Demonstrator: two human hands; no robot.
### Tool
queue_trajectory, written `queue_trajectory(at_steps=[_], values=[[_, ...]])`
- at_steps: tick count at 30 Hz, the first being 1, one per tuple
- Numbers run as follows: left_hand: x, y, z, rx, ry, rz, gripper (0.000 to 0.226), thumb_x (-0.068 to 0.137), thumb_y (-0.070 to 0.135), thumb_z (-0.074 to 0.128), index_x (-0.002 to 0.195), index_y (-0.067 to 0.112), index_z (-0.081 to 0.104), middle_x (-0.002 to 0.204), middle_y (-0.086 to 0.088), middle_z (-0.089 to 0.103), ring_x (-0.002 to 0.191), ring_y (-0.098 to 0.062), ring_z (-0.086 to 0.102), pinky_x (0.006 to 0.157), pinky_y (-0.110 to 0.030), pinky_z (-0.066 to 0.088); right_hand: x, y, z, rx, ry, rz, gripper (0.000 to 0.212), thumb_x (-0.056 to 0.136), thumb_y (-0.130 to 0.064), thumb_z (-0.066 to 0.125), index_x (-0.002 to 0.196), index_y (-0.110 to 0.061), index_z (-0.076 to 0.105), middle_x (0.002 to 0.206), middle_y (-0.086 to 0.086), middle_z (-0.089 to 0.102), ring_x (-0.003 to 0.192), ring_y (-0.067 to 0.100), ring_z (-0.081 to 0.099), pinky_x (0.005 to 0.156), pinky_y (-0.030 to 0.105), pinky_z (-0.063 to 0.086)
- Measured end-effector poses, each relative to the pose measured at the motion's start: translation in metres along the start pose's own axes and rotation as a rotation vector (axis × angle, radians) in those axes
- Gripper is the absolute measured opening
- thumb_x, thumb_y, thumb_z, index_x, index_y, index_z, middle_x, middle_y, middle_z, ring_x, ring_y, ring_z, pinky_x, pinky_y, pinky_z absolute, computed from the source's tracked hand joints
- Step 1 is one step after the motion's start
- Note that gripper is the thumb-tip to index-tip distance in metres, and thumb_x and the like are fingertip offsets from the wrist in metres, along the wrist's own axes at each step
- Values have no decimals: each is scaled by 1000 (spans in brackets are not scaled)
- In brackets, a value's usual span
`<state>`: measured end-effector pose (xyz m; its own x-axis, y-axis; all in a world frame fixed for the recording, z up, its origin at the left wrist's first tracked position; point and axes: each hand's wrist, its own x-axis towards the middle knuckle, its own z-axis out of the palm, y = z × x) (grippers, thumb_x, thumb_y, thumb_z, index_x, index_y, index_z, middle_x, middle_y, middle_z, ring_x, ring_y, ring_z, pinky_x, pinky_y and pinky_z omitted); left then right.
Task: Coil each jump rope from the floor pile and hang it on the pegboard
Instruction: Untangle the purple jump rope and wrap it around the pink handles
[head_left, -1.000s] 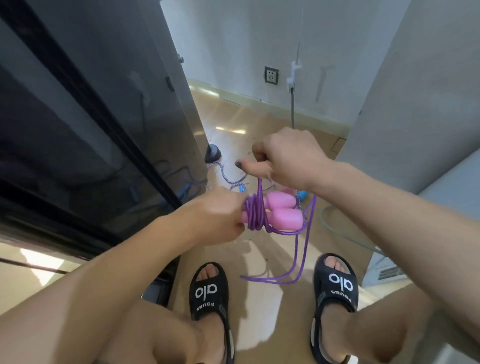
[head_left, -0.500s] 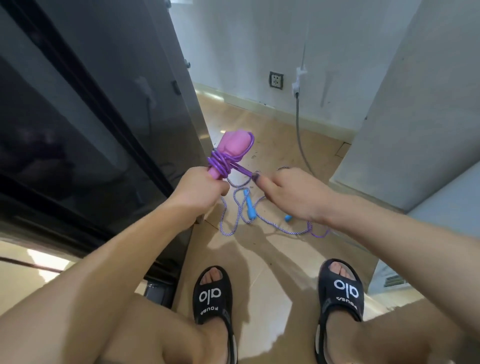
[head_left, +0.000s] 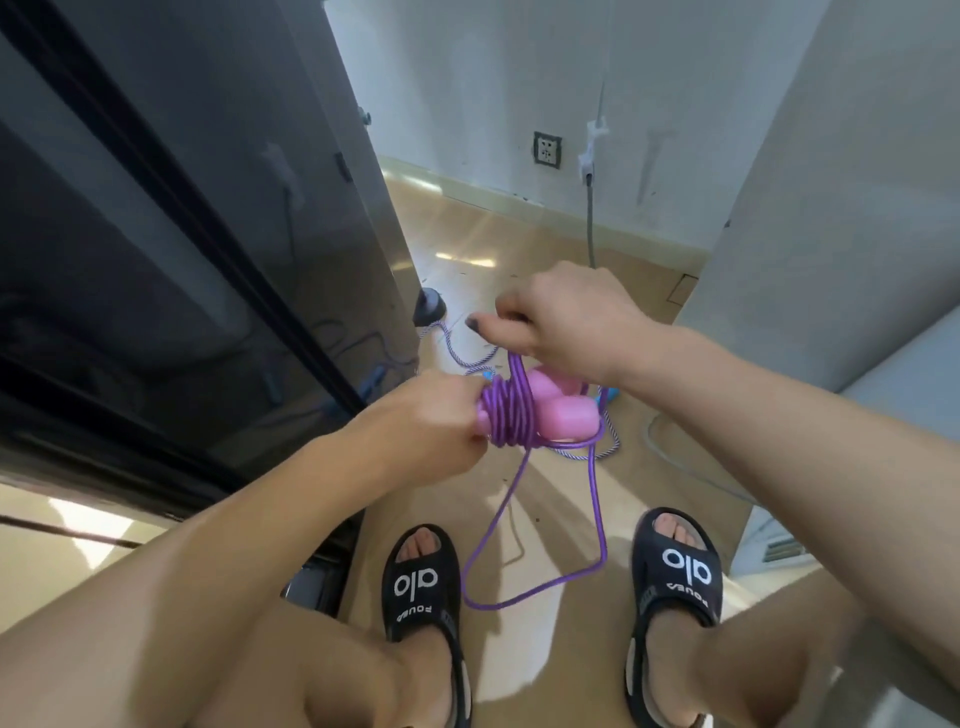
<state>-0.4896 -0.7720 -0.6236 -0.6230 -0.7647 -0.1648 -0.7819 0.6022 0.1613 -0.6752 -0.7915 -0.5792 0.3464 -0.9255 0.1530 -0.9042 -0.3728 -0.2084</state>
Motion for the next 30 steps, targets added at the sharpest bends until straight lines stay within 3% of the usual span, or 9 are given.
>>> queue_trajectory(at_steps=[4,7,9,12,16,21,23,26,30], values=[[-16,-2,-10,-57,240,329,11,83,8,58,72,7,56,64,-1,44,55,-20,41,53,-31,38,-4,16,9,414,-192,96,59,99,-56,47,61,-13,32,55,2,27,54,20,23,53,34,19],[-21,17,-22,-463,178,29,10,74,16,56,68,11,51,60,1,47,58,-13,36,56,-27,35,-14,18,14,671,-232,208,55,100,-45,53,63,-12,30,57,1,24,62,17,24,54,28,21],[-22,24,-31,-639,183,-112,15,73,17,57,64,9,48,56,-1,45,55,-14,35,54,-32,36,-20,20,24,645,-225,252,46,98,-25,58,61,-6,38,58,12,37,71,22,29,66,28,37],[-13,14,-38,-827,318,-301,33,74,4,65,54,15,41,50,0,36,53,-18,30,52,-34,29,-31,13,36,578,-239,368,41,103,-39,32,69,-17,40,73,22,57,69,31,47,75,42,48],[2,-17,-32,-978,349,-578,16,64,9,64,66,11,48,56,-6,40,56,-23,34,54,-36,30,-51,-25,49,449,-207,297,14,107,-19,27,96,-18,36,76,10,51,76,38,55,72,47,53],[7,-19,-10,-295,63,-481,7,81,9,55,75,11,54,77,-6,61,70,-28,60,62,-32,45,-66,-60,39,16,-136,-80,49,104,-38,36,60,-20,23,54,-1,29,49,28,36,46,30,20],[7,-5,-5,-162,-46,-409,7,79,9,50,76,15,52,83,-7,64,71,-28,61,60,-32,46,-59,-53,25,-91,-44,-152,52,99,-36,47,55,-18,25,48,-4,15,39,23,22,46,24,8],[3,18,-1,-91,-107,-361,24,85,6,46,68,22,53,70,6,56,70,-23,57,60,-30,41,-43,-37,17,-260,-49,-243,51,103,-41,37,62,-14,51,50,1,26,45,29,32,49,27,16],[-1,38,10,181,-87,-169,25,96,23,52,117,9,58,84,-3,52,78,-26,54,71,-32,41,-24,-17,9,-269,-33,-232,60,101,-59,32,65,-13,46,55,1,37,53,27,39,49,28,20]])
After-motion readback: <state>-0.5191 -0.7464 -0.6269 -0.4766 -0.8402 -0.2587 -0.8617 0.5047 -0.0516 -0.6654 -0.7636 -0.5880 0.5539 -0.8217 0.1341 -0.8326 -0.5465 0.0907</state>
